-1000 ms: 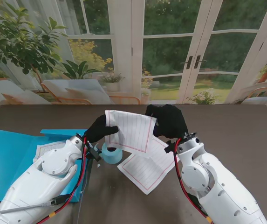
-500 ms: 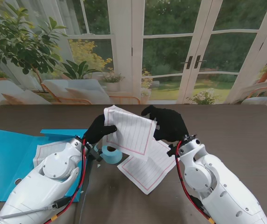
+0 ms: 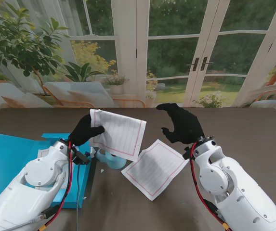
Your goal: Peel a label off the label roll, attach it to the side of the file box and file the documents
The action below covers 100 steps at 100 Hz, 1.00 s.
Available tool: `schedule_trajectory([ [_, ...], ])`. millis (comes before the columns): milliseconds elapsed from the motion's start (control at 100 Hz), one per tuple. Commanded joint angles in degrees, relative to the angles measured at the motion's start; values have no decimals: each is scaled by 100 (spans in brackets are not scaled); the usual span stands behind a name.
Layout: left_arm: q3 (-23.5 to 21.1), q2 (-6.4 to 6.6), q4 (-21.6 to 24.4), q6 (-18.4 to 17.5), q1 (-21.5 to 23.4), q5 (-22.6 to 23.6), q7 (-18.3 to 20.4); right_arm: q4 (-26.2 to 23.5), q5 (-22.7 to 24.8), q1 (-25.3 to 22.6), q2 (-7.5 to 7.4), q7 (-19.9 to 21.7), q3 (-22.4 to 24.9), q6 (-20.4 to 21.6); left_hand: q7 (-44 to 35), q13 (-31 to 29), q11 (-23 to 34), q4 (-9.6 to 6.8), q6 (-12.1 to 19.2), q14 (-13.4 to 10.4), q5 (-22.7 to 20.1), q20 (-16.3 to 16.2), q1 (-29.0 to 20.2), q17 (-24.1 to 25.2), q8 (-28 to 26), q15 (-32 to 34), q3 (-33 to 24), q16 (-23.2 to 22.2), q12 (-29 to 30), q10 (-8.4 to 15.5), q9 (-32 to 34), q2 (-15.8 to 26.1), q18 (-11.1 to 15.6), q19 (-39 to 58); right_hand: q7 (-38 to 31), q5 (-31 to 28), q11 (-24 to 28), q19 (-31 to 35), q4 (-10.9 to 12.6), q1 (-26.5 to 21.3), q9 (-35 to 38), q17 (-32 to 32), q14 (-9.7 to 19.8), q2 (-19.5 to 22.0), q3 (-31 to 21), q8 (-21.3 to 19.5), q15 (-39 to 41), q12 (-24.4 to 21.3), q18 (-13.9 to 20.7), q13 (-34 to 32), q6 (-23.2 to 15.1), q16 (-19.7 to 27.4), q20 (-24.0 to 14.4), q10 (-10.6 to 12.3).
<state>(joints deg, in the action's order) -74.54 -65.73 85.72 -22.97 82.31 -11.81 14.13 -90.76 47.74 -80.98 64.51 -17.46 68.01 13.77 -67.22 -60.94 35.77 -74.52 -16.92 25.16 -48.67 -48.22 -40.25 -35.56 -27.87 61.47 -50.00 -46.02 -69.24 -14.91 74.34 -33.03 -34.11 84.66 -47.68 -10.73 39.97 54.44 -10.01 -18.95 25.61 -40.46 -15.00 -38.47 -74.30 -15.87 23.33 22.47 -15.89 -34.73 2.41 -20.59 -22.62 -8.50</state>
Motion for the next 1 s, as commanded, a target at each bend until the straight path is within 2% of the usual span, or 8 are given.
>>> schedule_trajectory([
  [0,-305,148,321,156,247,149,28,-101,-83,-105,8,68,71,-50,-147,8,80,-286,-1,31,33,87,-137,50,-116,62,-197,-45,-123,409,195,-208,42,263,73,180,-54,-154,139,129,-138,3019,-38,11,29,77,-13,-105,-5,188,6,67,50,-71],
  [180,-1160,203,868,572,905,739,-107,-228,-291,-260,39,68,194,-5,-171,7,117,-296,16,13,19,105,-160,68,-77,84,-204,-68,-195,431,182,-250,66,258,95,-64,-63,-171,177,135,66,2990,-20,148,34,109,17,-130,14,77,-112,78,-14,-26],
  [390,-1827,159,1131,1046,1557,1137,-398,-323,-507,-381,52,180,207,39,-193,86,116,-316,2,48,45,130,-168,150,-54,86,-225,-90,-210,414,164,-244,87,208,123,-168,-99,-175,205,172,179,2937,-9,281,51,116,29,-136,34,-28,-158,80,-73,18],
  [660,-2386,75,979,1764,2126,1529,-698,-287,-686,-429,38,380,218,115,-201,225,111,-350,-23,116,96,144,-181,277,-9,86,-290,-127,-276,352,77,-221,83,124,150,-231,-138,-193,229,199,273,2905,-5,391,82,115,42,-131,36,-99,-181,69,-120,26],
  [800,-2511,34,777,2117,2206,1678,-839,-259,-781,-447,34,463,218,141,-222,292,122,-335,-32,146,143,135,-164,326,-4,114,-284,-153,-325,310,32,-202,79,96,154,-254,-155,-205,234,212,293,2910,5,448,92,110,48,-126,40,-120,-164,61,-138,13],
  [990,-2569,35,586,2629,2208,1863,-815,-237,-830,-472,23,544,205,192,-279,453,151,-256,-19,161,303,85,-95,455,12,178,-230,-202,-441,266,-136,-116,124,33,164,-237,-170,-218,238,245,298,2914,10,510,118,105,49,-116,39,-118,-138,53,-167,8],
])
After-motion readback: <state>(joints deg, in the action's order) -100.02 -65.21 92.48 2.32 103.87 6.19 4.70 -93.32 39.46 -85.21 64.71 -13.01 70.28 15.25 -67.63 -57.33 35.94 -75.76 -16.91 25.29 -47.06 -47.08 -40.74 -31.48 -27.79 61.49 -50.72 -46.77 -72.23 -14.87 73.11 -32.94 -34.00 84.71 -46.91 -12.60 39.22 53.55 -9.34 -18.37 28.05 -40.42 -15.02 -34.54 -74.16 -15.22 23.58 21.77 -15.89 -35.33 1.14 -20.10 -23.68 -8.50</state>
